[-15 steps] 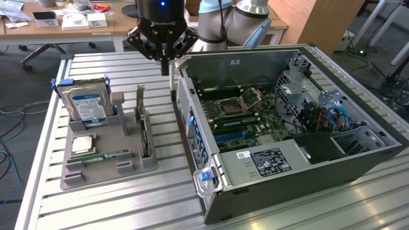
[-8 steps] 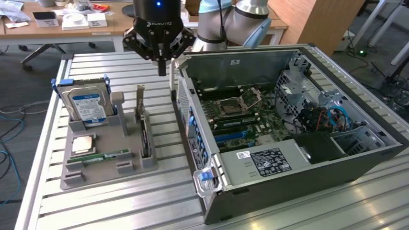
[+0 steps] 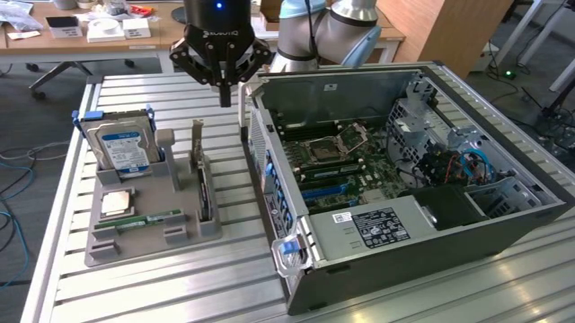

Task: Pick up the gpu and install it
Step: 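Reach for the gpu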

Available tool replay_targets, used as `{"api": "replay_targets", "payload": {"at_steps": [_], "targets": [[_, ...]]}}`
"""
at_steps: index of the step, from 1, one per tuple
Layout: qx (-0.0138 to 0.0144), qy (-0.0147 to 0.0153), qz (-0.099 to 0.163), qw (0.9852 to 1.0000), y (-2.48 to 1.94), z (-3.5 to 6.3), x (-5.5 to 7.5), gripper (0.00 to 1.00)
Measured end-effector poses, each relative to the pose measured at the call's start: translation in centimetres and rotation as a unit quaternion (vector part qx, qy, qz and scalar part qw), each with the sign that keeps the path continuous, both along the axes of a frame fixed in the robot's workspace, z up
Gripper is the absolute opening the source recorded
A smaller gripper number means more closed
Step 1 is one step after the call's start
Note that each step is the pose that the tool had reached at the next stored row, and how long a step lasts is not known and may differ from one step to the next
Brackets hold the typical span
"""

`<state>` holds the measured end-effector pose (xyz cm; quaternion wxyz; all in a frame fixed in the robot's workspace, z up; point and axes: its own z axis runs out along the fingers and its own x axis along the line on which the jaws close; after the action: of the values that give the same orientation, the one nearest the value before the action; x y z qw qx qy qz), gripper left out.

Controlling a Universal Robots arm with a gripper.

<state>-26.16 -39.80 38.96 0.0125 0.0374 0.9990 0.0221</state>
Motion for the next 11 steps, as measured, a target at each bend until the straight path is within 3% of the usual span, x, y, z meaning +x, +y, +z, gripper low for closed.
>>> {"api": "replay_targets", "payload": {"at_steps": [11], "targets": [[0.0,0.0,0.0,1.0,0.03,-0.06,-1.3,0.1]]}}
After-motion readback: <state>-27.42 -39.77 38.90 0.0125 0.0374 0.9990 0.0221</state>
